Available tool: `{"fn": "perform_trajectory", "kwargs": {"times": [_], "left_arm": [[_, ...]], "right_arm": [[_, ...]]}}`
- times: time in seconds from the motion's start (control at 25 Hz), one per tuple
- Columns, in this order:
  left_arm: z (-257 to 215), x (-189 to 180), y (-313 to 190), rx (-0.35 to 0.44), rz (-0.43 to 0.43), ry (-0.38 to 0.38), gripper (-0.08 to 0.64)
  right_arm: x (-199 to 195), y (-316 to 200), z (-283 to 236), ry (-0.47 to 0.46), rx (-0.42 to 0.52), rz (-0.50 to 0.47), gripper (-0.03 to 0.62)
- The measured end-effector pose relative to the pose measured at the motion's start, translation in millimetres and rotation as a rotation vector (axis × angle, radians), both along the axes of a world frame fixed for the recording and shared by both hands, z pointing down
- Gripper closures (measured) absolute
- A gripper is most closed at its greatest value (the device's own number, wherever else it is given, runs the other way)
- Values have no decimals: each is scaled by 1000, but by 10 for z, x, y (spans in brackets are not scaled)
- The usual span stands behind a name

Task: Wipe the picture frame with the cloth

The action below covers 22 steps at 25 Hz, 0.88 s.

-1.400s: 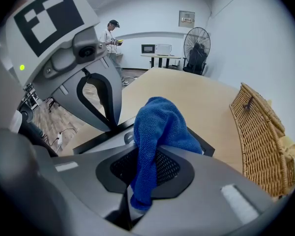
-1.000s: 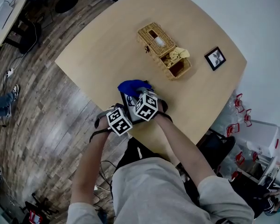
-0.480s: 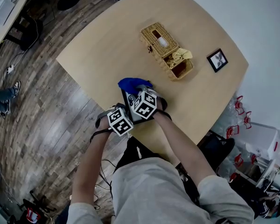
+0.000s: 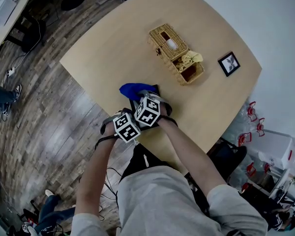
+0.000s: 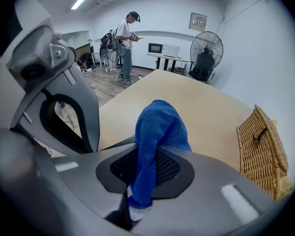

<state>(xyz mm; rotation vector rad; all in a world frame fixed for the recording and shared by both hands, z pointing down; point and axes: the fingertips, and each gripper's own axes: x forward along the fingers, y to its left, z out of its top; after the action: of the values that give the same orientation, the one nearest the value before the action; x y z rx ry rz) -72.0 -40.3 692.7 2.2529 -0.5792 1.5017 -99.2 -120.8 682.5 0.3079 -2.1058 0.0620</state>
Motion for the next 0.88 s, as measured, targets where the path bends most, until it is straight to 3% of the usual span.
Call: {"fn": "perform_trajectory", "kwargs": {"times": [0.32, 0.88], "left_arm": [[-12, -7, -2, 0, -4, 7, 506], [-16, -5, -5, 6, 2, 1, 506]], "right_arm": [[-38, 157, -6, -7, 1, -117, 535], [51, 448, -2, -12, 11, -203, 535]]}}
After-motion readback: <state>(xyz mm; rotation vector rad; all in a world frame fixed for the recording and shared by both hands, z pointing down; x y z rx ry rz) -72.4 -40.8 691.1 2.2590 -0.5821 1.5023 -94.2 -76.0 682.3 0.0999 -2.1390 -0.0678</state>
